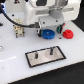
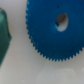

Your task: Insert the blue gear onto the right peg, followed by the red gear

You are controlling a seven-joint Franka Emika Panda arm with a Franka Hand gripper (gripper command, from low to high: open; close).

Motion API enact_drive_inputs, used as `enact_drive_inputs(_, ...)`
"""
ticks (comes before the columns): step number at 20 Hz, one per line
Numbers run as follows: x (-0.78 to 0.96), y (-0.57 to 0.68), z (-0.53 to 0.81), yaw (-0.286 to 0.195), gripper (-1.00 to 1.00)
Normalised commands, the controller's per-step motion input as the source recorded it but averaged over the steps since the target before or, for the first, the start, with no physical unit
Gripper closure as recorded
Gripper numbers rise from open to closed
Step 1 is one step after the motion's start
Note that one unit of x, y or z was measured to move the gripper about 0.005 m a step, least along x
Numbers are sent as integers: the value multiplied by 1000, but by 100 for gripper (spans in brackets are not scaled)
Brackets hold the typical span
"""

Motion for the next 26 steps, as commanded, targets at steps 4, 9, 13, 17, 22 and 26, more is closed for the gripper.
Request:
enact_drive_inputs(4, -55, -5, 6, 0, 100)
enact_drive_inputs(9, 59, 24, 300, 0, 100)
enact_drive_inputs(13, 307, 11, 559, 0, 100)
enact_drive_inputs(17, 531, -105, 506, 0, 100)
enact_drive_inputs(22, 671, -217, 347, 0, 100)
enact_drive_inputs(26, 796, -262, 272, 0, 100)
